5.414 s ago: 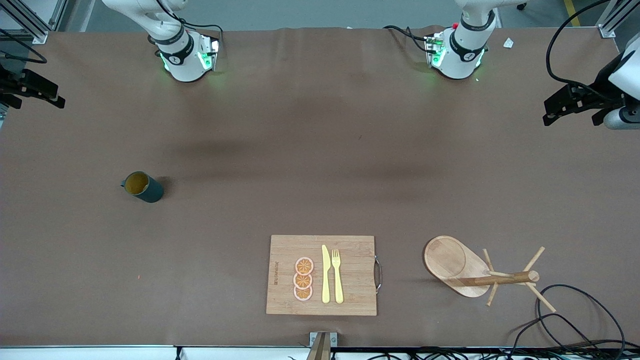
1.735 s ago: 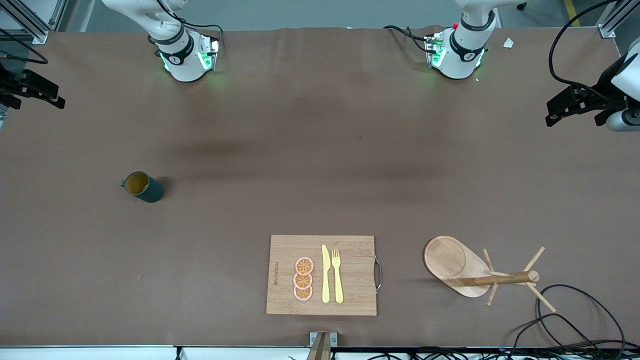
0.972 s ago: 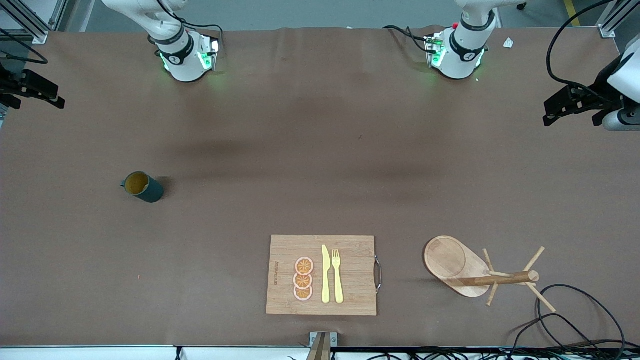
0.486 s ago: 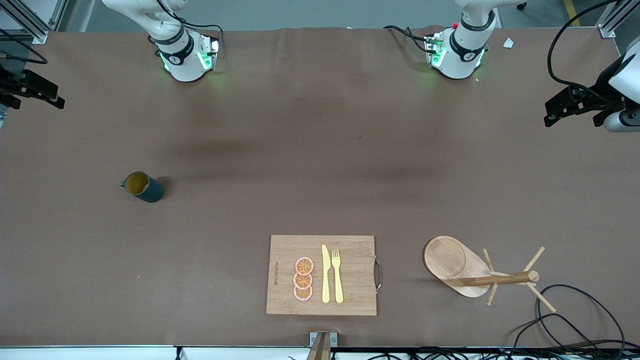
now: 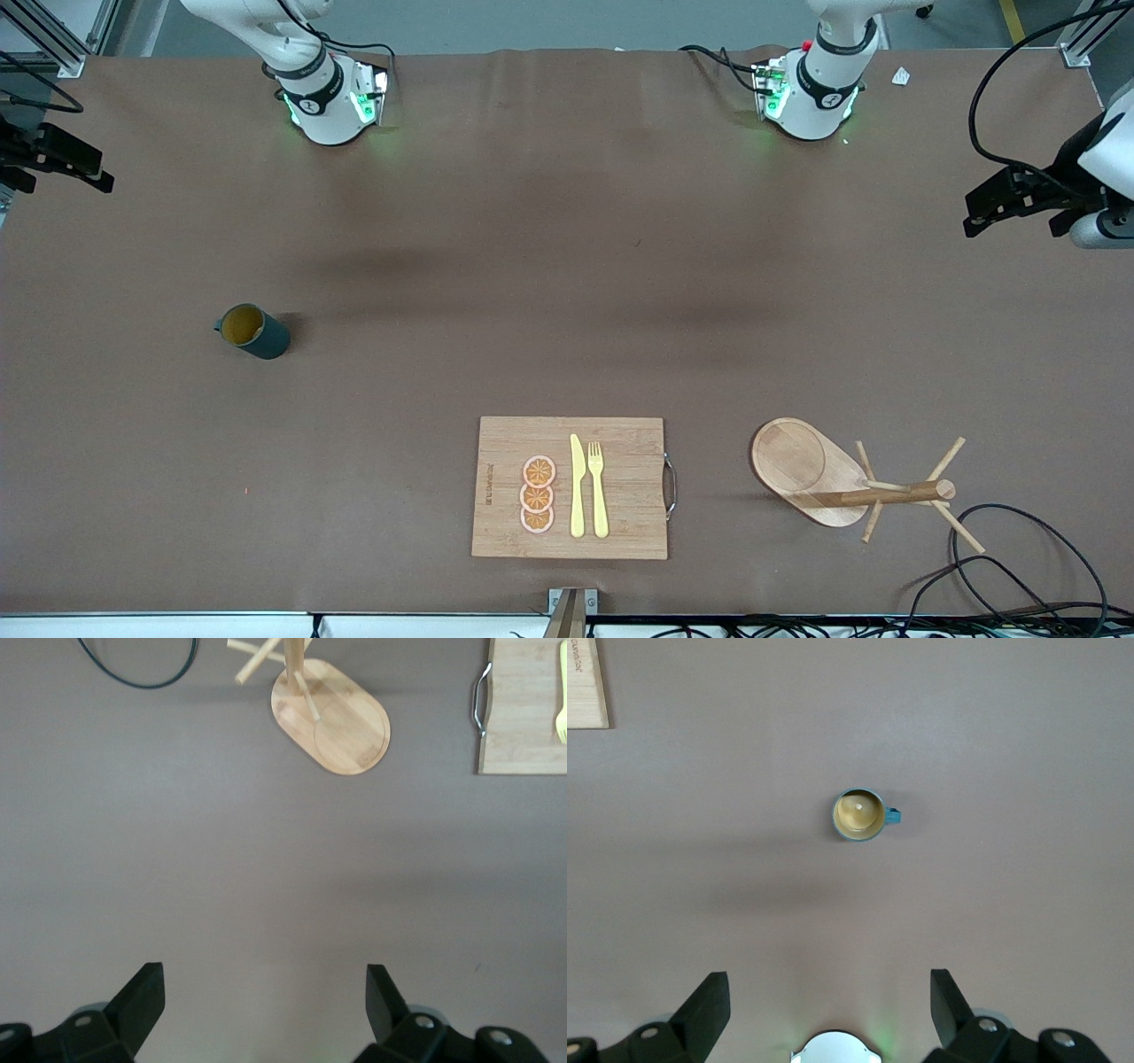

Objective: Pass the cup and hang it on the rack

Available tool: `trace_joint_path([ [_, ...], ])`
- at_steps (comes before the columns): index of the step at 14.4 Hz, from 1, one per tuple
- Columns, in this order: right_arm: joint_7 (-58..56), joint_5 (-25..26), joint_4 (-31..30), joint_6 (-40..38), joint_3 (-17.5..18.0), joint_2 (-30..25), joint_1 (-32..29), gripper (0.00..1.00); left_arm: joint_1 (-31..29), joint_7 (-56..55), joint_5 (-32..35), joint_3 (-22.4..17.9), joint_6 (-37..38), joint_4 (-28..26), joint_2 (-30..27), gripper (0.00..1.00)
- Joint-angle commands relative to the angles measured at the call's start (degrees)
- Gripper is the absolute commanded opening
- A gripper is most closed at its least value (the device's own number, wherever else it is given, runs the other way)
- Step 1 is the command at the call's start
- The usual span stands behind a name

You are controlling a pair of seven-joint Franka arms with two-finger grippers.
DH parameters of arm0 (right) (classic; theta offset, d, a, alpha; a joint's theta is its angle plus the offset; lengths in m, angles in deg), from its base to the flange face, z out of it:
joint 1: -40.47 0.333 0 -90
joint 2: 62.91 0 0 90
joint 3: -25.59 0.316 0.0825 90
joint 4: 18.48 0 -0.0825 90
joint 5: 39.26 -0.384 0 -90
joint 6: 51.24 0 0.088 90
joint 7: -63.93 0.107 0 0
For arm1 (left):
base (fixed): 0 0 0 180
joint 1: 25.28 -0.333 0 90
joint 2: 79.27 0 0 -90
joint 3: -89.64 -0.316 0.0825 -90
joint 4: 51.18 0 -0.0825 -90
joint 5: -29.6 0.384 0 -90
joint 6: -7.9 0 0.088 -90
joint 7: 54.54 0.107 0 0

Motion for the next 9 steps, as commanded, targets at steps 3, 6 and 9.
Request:
trace_joint_path([
  [3,0.4,0.7,0.7,0.4,-0.1,5.1,-0.3,1.00,-0.2,-0.2,0.8,0.1,-1.5,0.3,1.2,1.00],
  [6,0.4,0.2,4.6,2.5,-0.1,14.1,-1.0,1.00,-0.2,-0.3,0.8,0.0,-3.1,0.4,1.7,1.00],
  [9,-4.5,0.0,5.5,7.4,0.0,18.0,-1.9,1.00,-0.2,-0.3,0.7,0.0,-4.0,0.4,2.4,1.00],
])
